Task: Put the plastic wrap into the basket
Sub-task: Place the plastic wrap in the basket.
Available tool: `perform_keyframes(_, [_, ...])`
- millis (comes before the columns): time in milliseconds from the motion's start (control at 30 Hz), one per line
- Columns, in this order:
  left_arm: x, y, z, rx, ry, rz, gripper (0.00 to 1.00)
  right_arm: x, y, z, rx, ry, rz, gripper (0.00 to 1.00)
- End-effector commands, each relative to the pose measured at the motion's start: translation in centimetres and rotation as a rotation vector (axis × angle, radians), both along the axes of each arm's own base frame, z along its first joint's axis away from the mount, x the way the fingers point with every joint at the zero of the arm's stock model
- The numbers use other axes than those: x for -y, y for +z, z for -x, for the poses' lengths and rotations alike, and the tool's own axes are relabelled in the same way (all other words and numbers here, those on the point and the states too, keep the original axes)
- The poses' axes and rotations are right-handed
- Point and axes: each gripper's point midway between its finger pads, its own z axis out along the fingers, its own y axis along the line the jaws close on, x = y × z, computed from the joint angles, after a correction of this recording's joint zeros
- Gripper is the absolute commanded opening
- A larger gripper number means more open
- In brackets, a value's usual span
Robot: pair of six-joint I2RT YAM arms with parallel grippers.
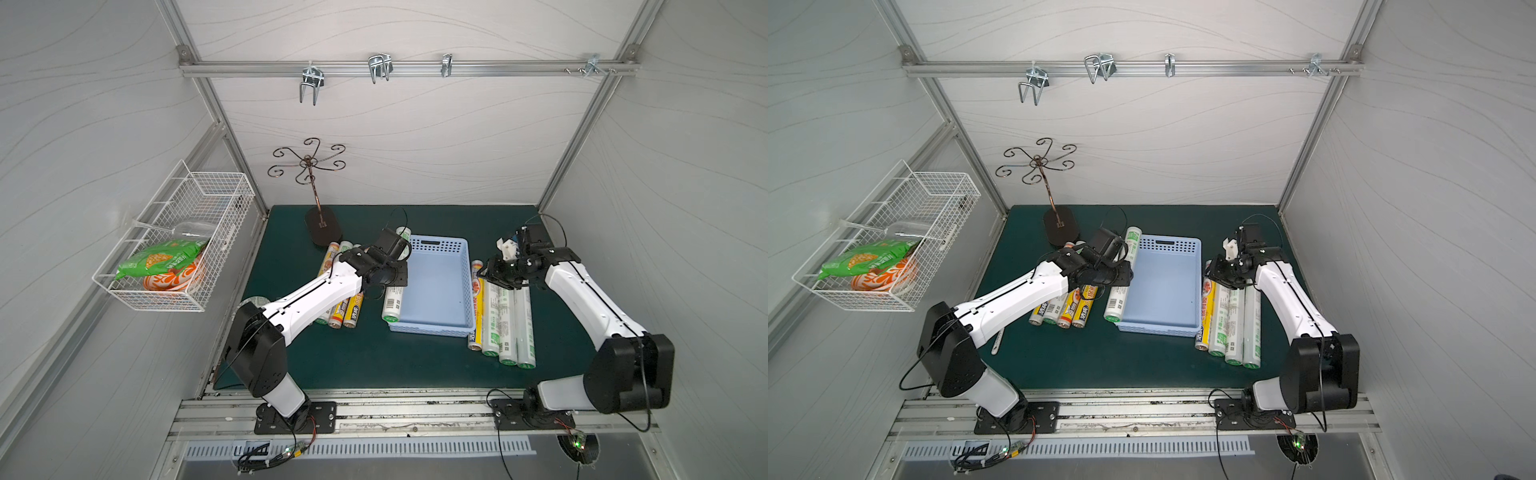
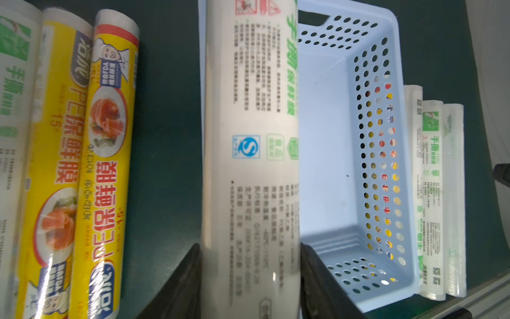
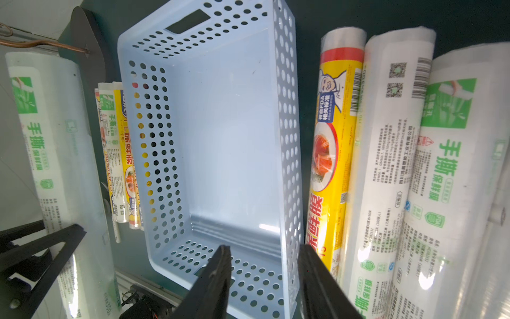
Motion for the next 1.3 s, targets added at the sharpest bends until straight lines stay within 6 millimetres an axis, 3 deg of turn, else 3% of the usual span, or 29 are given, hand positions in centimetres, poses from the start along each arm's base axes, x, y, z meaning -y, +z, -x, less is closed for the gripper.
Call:
perform_keyframes(0, [3.1, 3.3, -2.8, 0.129, 0.040, 0.110, 0.21, 0.8, -0.2, 0.2, 0.004, -0.026, 0.013, 0.44])
perform_keyframes(233, [5.1, 0.9, -3.3, 0.129, 0.045, 0.068, 0.22, 1.4, -1.5, 0.3, -0.024, -0.038, 0.029, 0.44])
perform_keyframes(733, [4.8, -5.7, -4.7, 0.087, 0.102, -0.075, 0.20, 1.5, -4.0, 0.5, -0.065, -0.030, 0.077, 0.45])
perform_keyframes(1033, [4.8, -5.3, -5.7, 0.129, 0.124, -0.083, 0.19, 0.8, -4.5, 0.4, -0.076, -0.012, 0.082, 0.44])
perform_keyframes(1267, [5.1, -6.8, -6.3, 0.128, 0.107, -0.117, 0.19, 0.8, -5.0, 0.5, -0.087, -0.010, 0.093, 0.45])
